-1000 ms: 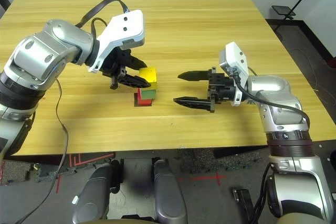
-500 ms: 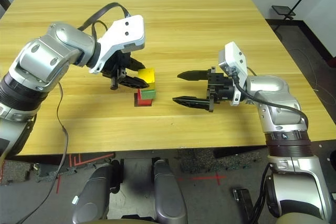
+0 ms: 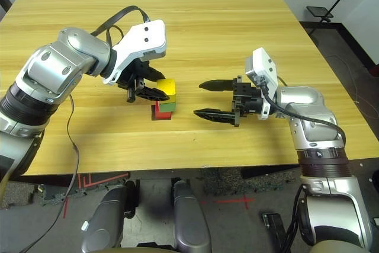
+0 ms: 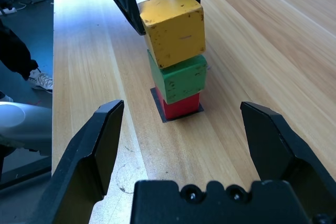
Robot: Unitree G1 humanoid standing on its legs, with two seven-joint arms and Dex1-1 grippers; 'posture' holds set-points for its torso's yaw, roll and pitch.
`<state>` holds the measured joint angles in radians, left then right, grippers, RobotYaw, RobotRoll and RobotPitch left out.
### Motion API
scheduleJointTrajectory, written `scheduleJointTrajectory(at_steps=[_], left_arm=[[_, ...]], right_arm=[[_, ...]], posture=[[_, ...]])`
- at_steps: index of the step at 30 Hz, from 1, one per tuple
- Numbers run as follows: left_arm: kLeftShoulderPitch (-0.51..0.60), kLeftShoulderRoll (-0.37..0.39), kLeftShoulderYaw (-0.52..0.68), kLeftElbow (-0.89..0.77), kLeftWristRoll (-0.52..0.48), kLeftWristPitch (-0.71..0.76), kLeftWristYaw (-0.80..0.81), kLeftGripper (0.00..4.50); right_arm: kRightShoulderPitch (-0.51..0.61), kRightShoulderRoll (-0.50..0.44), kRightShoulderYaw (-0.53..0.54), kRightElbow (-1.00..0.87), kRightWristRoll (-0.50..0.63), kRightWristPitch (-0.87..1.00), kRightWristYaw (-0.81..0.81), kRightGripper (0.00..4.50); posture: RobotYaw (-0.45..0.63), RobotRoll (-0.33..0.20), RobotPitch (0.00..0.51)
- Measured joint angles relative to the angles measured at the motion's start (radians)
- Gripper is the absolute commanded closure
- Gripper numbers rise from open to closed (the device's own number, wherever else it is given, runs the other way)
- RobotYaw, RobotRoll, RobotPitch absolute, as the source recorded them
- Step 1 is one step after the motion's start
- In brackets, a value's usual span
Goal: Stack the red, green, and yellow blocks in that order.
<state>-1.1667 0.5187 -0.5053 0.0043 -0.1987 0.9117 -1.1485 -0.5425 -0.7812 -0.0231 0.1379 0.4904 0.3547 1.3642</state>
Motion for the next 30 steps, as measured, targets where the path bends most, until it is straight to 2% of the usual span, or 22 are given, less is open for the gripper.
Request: scheduleJointTrajectory(at_steps=[19, 26, 30], left_arm=[[0.0, -0.018, -0.001, 0.022, 0.011, -0.012, -0.002, 2.49], [0.0, -0.017, -0.004, 0.035, 0.033, -0.031, -0.008, 0.09], [0.0, -0.016, -0.004, 0.043, 0.04, -0.033, -0.009, 0.04]], right_arm=[[0.013, 0.0, 0.0, -0.019, 0.001, 0.002, -0.007, 0.0], [0.012, 0.002, 0.0, -0.022, 0.002, 0.005, -0.009, 0.0], [0.011, 0.002, 0.0, -0.021, 0.002, 0.006, -0.009, 0.0]], posture=[[0.2, 0.141, 0.227], [0.21, 0.14, 0.227], [0.21, 0.14, 0.226]])
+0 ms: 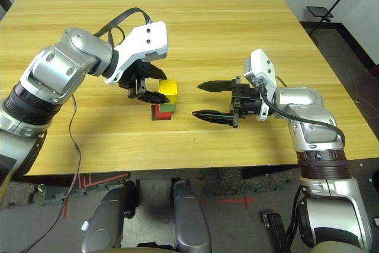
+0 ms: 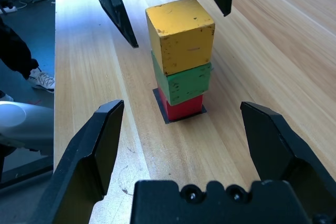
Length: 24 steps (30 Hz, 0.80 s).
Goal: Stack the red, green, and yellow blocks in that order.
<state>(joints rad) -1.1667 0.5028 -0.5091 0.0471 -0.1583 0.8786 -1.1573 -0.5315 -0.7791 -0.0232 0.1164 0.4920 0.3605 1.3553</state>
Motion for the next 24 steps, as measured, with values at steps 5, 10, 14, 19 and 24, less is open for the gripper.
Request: scheduleJointTrajectory(at_steps=[5, 10, 14, 19, 24], left_arm=[[0.0, 0.048, 0.0, -0.001, 0.003, -0.003, -0.023, 0.04], [0.0, 0.166, 0.007, -0.014, 0.001, 0.008, -0.078, 0.04], [0.002, 0.255, 0.018, -0.038, -0.003, 0.033, -0.124, 0.04], [0.026, 0.287, 0.061, 0.026, 0.012, 0.025, -0.085, 0.04], [0.048, 0.247, 0.163, 0.221, 0.068, -0.052, 0.101, 0.04]], right_arm=[[-0.006, 0.003, 0.0, 0.001, 0.0, 0.0, 0.002, 0.0], [-0.012, 0.004, 0.001, 0.013, -0.001, 0.0, 0.012, 0.0], [-0.025, 0.0, 0.002, 0.042, -0.005, -0.007, 0.028, 0.0], [-0.099, -0.04, -0.006, 0.14, -0.04, -0.044, 0.041, 0.0], [-0.174, -0.056, -0.032, 0.268, -0.072, -0.109, 0.038, 0.0]], posture=[[0.21, 0.14, 0.226], [0.23, 0.138, 0.224], [0.24, 0.139, 0.219], [0.24, 0.134, 0.217], [0.25, 0.124, 0.214]])
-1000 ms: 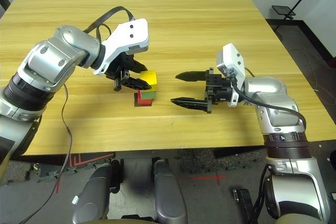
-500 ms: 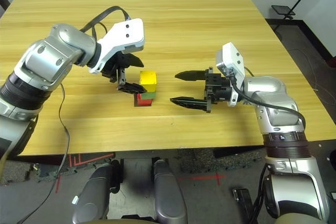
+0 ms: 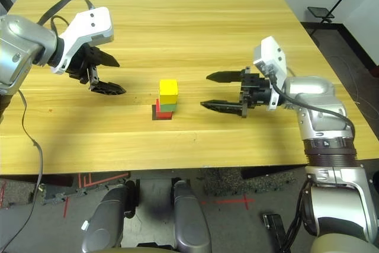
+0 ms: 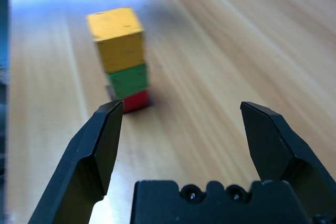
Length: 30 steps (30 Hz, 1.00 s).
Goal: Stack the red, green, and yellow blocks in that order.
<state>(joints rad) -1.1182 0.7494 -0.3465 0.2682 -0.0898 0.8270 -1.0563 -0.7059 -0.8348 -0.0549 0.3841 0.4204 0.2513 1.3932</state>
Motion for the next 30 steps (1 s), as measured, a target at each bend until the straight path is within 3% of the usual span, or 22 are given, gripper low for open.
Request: scheduleJointTrajectory(at_steps=[4, 7, 11, 16, 22, 30], left_arm=[[0.024, -0.041, 0.163, 0.148, 0.01, -0.09, 0.219, 0.04], [0.089, -0.078, 0.324, 0.201, 0.01, -0.199, 0.439, 0.04], [0.21, -0.122, 0.472, 0.164, 0.018, -0.316, 0.684, 0.04], [0.347, -0.196, 0.559, 0.047, 0.041, -0.376, 0.879, 0.04], [0.493, -0.289, 0.587, -0.145, 0.065, -0.404, 1.027, 0.04], [0.652, -0.354, 0.648, -0.335, 0.088, -0.43, 1.148, 0.04]], right_arm=[[-0.066, 0.03, -0.028, 0.127, -0.038, -0.081, -0.097, 0.0], [-0.155, 0.098, -0.075, 0.272, -0.101, -0.198, -0.328, 0.0], [-0.248, 0.165, -0.13, 0.447, -0.179, -0.34, -0.676, 0.0], [-0.287, 0.197, -0.189, 0.557, -0.21, -0.432, -0.943, 0.0], [-0.268, 0.193, -0.25, 0.585, -0.211, -0.477, -1.129, 0.0], [-0.07, 0.201, -0.328, 0.447, -0.183, -0.47, -1.198, 0.0]], posture=[[0.25, 0.122, 0.201], [0.25, 0.122, 0.198], [0.27, 0.123, 0.203], [0.26, 0.125, 0.208], [0.25, 0.123, 0.221], [0.24, 0.113, 0.232]])
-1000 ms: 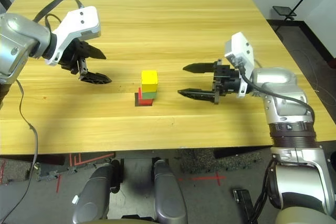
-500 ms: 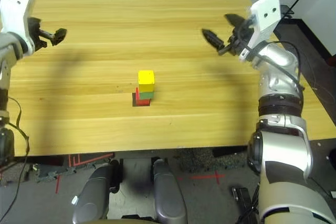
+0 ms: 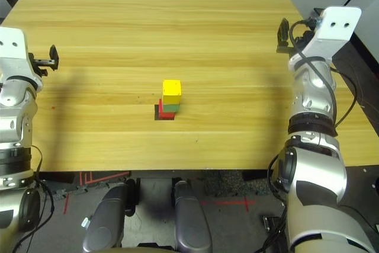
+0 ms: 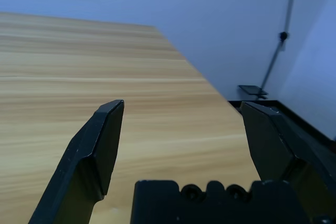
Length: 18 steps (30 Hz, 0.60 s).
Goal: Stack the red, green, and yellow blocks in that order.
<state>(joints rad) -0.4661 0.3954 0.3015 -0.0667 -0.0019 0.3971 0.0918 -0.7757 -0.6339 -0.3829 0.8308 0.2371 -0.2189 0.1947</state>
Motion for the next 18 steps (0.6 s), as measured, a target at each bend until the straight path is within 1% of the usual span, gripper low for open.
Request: scheduleJointTrajectory(at_steps=[3, 6, 13, 18], left_arm=[[0.041, -0.016, 0.023, -0.017, -0.002, -0.018, 0.014, 0.04], [0.047, -0.033, 0.03, -0.017, -0.002, -0.028, 0.023, 0.04], [0.089, -0.09, 0.019, -0.024, -0.001, -0.037, 0.043, 0.04], [0.081, -0.093, -0.001, -0.024, -0.001, -0.029, 0.041, 0.04]], right_arm=[[0.078, 0.02, -0.025, -0.096, 0.021, 0.027, -0.019, 0.0], [0.128, 0.042, -0.027, -0.171, 0.023, 0.068, -0.025, 0.0], [0.155, 0.058, -0.041, -0.249, 0.049, 0.113, -0.03, 0.0], [0.167, 0.065, -0.047, -0.275, 0.058, 0.131, -0.033, 0.0]], posture=[[0.23, 0.109, 0.229], [0.22, 0.107, 0.227], [0.2, 0.107, 0.243], [0.21, 0.119, 0.264]])
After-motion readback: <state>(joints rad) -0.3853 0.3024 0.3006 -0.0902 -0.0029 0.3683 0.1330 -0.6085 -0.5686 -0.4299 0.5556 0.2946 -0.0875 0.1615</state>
